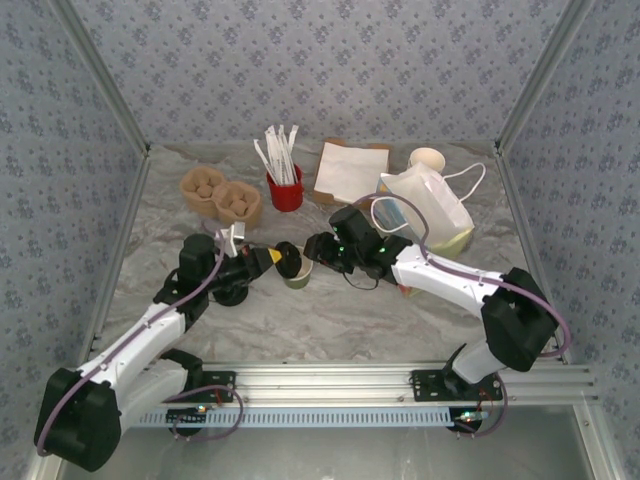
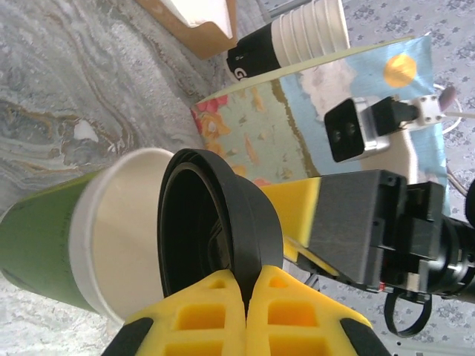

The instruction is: Pack the takeout coffee

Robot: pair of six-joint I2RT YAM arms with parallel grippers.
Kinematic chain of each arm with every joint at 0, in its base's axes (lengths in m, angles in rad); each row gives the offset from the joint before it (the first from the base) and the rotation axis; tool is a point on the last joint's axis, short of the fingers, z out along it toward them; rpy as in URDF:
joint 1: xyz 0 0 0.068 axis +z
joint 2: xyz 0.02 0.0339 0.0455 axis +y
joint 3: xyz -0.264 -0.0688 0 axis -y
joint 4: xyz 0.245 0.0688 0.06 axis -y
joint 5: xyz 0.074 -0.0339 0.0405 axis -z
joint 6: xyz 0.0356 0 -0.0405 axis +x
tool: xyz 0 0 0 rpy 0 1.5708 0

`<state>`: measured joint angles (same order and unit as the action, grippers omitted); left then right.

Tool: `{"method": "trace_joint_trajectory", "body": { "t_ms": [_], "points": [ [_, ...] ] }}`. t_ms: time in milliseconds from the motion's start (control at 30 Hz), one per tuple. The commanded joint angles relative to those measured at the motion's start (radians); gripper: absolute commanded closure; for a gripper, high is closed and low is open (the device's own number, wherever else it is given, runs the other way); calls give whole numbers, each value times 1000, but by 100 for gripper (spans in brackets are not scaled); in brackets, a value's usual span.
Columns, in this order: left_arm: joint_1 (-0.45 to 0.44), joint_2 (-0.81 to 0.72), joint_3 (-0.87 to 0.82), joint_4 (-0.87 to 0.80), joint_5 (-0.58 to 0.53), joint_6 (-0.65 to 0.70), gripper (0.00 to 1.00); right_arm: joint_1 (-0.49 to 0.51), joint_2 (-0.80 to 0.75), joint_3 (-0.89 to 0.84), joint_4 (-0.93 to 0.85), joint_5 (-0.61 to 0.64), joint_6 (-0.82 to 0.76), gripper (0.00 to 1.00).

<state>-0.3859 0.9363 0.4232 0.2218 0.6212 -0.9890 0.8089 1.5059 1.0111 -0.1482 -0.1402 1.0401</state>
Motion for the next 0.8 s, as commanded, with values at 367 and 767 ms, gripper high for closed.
{"method": "trace_joint_trajectory", "body": {
  "t_ms": [367, 767],
  "points": [
    [4, 29, 1, -6, 13, 54, 79, -7, 82, 6, 80, -61, 20, 49],
    [4, 57, 50, -129, -26, 146, 65, -17, 83, 6, 82, -73, 12, 47]
  ]
}}
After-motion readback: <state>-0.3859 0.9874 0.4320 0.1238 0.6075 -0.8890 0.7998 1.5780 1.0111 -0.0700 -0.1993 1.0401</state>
